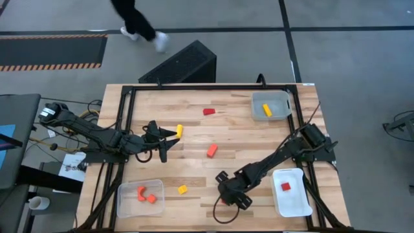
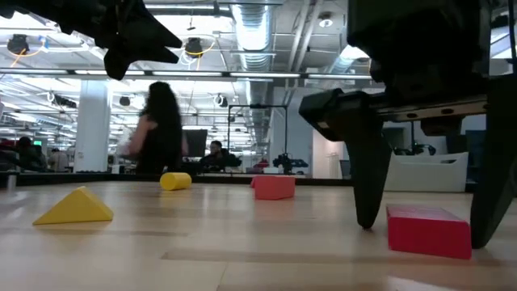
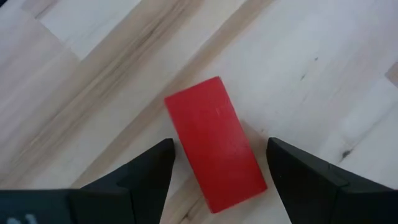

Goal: Sort & place blocks by color
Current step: Put the bottom red block into the white bin

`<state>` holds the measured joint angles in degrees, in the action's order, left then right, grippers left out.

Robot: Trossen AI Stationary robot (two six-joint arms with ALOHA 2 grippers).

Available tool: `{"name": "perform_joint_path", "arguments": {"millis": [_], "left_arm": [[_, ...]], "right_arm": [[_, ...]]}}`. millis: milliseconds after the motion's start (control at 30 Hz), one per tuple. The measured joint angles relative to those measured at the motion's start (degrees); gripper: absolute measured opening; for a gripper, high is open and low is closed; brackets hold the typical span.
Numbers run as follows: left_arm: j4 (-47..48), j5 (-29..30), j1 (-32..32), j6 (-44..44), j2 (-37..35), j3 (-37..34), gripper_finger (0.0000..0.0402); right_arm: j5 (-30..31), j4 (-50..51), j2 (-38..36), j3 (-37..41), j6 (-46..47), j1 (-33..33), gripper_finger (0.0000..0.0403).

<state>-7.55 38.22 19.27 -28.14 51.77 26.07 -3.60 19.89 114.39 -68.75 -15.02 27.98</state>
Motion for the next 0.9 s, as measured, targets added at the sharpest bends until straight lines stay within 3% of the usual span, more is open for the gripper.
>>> {"name": "perform_joint_path", "arguments": {"millis": [200,467,633,900], "left_arm": [[0.11,-0.03,0.00,-0.20,0.00,0.02,0.0148],[0.74,-0.40,0.00,-0.04,0.00,0.02,0.0148],[0.90,0.02,0.00,0.28,0.00,0.00,0.0148],[0.28,4.18,0.00,2.55,0.00,0.00,0.0148]], "right_arm": [[0.11,1.14,-0.42,0.07,1.64,0.14,0.0258],[0.75,4.09,-0.40,0.01,5.32,-0.11,0.0115],[2.18,10.07,-3.46,0.21,9.47,-0.57,0.0114],[8.30,32.81,-16.26,0.39,24.14,-0.03,0.0114]]}}
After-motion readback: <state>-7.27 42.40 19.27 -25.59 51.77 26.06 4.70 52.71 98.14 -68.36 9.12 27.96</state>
